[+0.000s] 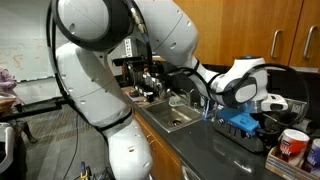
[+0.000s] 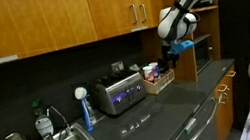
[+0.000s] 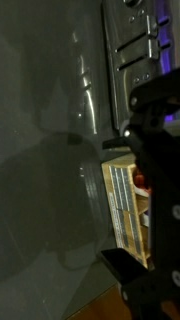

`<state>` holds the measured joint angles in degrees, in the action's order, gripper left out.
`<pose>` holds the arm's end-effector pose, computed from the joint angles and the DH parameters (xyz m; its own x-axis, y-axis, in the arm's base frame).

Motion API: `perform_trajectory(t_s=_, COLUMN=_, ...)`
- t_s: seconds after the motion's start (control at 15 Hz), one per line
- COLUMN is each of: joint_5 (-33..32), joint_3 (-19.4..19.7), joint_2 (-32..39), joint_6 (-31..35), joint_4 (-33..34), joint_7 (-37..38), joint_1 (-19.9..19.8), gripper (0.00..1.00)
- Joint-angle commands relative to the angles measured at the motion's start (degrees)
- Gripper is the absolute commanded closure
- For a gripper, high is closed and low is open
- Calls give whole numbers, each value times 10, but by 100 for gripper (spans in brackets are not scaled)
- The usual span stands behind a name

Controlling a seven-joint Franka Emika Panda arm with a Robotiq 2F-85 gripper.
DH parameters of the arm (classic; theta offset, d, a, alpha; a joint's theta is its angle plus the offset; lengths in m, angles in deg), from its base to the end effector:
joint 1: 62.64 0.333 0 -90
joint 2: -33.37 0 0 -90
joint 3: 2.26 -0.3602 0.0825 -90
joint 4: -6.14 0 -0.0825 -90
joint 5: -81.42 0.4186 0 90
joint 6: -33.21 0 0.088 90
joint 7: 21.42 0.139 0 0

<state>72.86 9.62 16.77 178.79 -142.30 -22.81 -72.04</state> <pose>0.4307 -0.1667 0.3671 0.9484 -0.2175 0.2305 -0.2365 -0.9699 0.0576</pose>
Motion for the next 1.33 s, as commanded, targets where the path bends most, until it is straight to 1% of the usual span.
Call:
perform_trajectory(t_s=0.0, joint_5=-9, joint_3=-6, joint_2=52, joint_6=30, joint_4=30, joint_7=29, joint_1=-29, gripper=0)
perform_trajectory(t_s=0.27, joint_5=-12, joint_3=3, joint_2=89, joint_6=50, joint_4=53, joint_7=50, joint_1=-52, gripper=0)
perform_trajectory(t_s=0.4, joint_5=-3, joint_3=8, joint_2=101, joint_6=47, joint_4=62, joint_7=45, joint_1=-55, gripper=0)
perform_trajectory(t_s=0.6, joint_5=35, joint_3=10, joint_2=104, joint_6=30, joint_4=65, joint_7=11, joint_1=-41, gripper=0)
perform_trajectory(t_s=0.8, joint_5=106, joint_3=9, joint_2=107, joint_6=17, joint_4=62, joint_7=-46, joint_1=-20, gripper=0)
perform_trajectory(t_s=0.93, joint_5=132, joint_3=8, joint_2=110, joint_6=11, joint_4=63, joint_7=-68, joint_1=-12, gripper=0)
perform_trajectory(t_s=1.27, joint_5=146, joint_3=8, joint_2=124, joint_6=27, joint_4=65, joint_7=-86, joint_1=-8, gripper=0)
